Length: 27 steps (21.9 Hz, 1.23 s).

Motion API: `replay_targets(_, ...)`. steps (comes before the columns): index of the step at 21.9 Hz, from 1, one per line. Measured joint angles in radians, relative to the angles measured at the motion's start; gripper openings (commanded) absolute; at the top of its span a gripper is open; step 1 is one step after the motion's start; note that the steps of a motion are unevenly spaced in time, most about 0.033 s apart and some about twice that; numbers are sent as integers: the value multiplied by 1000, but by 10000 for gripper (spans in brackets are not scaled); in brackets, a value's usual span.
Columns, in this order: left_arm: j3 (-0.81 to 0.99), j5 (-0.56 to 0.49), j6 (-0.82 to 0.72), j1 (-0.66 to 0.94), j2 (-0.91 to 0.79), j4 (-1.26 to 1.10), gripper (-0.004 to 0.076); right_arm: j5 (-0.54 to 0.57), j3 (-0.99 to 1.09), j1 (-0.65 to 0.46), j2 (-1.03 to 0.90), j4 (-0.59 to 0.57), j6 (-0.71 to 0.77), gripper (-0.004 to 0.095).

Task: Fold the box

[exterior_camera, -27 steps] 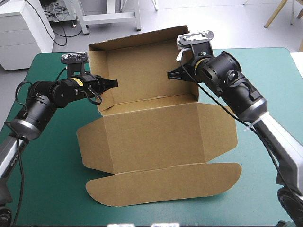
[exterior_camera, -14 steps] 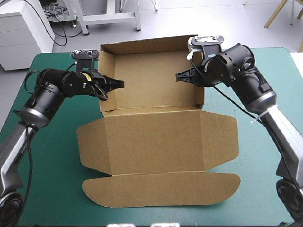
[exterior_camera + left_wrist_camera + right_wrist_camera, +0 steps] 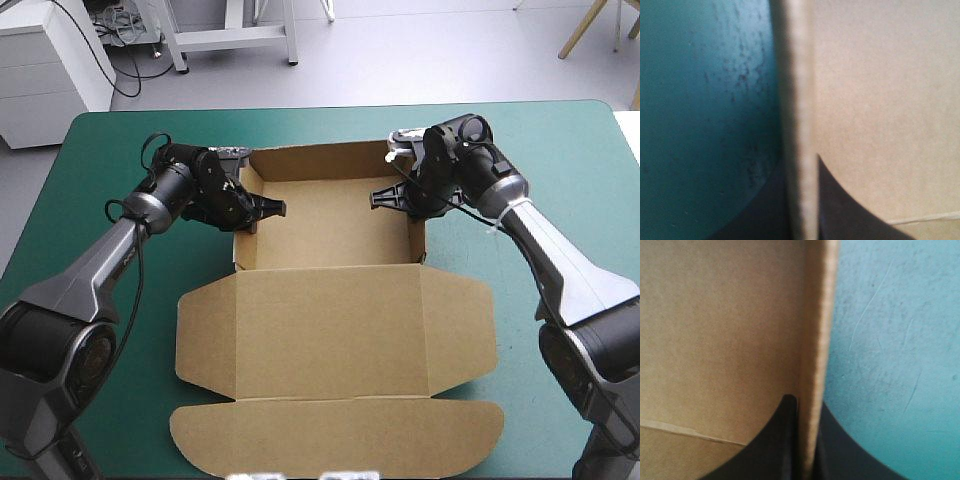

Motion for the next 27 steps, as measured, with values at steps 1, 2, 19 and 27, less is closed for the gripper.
replay_targets(1,-1,9,-1,0,14,1,-10,-3,12,0,14,5,-3,0)
replay_targets(2,-2,16,-1,0,30,2,-10,-4,20,0,26,10,-4,0)
replay_targets(19,-110,83,15,-25,144,25,258,-17,33,-21,131,37,-34,720)
replay_targets(27,-119,65,31,-31,150,-4,571,-23,34,-21,134,37,-41,905)
